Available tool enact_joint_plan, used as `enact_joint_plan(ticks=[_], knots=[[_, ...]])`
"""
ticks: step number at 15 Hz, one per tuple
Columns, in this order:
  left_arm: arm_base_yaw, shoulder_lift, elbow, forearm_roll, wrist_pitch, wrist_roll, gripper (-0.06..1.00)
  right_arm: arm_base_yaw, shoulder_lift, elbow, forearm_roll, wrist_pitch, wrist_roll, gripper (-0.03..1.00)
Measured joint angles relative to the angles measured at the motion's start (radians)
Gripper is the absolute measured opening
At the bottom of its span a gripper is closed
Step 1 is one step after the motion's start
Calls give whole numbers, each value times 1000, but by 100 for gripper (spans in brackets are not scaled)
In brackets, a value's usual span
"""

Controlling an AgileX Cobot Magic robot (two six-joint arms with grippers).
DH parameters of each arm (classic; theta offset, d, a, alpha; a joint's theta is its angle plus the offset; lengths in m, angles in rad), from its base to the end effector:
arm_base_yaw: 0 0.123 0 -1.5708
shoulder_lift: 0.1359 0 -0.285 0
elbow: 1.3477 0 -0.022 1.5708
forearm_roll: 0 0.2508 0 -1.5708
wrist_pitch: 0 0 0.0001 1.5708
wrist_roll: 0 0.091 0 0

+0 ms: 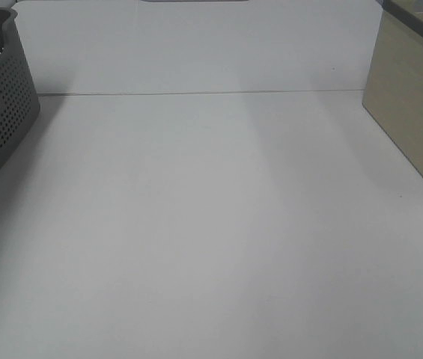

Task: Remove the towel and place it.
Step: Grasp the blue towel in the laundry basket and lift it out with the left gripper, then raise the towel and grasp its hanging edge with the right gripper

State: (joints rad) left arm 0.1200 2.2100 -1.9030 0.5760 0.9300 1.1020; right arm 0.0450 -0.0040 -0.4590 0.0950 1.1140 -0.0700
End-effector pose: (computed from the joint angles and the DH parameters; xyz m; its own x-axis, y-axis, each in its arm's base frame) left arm 0.4804 0.0980 0.2218 -0.4020 0.8533 0.3321 0.8324 0.1894 0.5208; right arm -0.0039 0.0076 0.2620 -0.5289 -0.0517 -0.8471 -0.1316 0.9911 0.0217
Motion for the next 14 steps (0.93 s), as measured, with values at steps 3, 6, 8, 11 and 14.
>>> enact_joint_plan(ticks=[3, 6, 8, 11, 14], knots=[[-5, -101, 0, -6, 51, -7, 0, 0, 0, 0, 0, 0, 0, 71], [-37, -283, 0, -73, 101, -81, 0, 0, 0, 0, 0, 0, 0, 71], [-58, -352, 0, -101, 120, -96, 0, 0, 0, 0, 0, 0, 0, 71], [-108, -486, 0, -116, 139, -120, 0, 0, 0, 0, 0, 0, 0, 71], [-205, -611, 0, -118, 144, -126, 0, 0, 0, 0, 0, 0, 0, 71]])
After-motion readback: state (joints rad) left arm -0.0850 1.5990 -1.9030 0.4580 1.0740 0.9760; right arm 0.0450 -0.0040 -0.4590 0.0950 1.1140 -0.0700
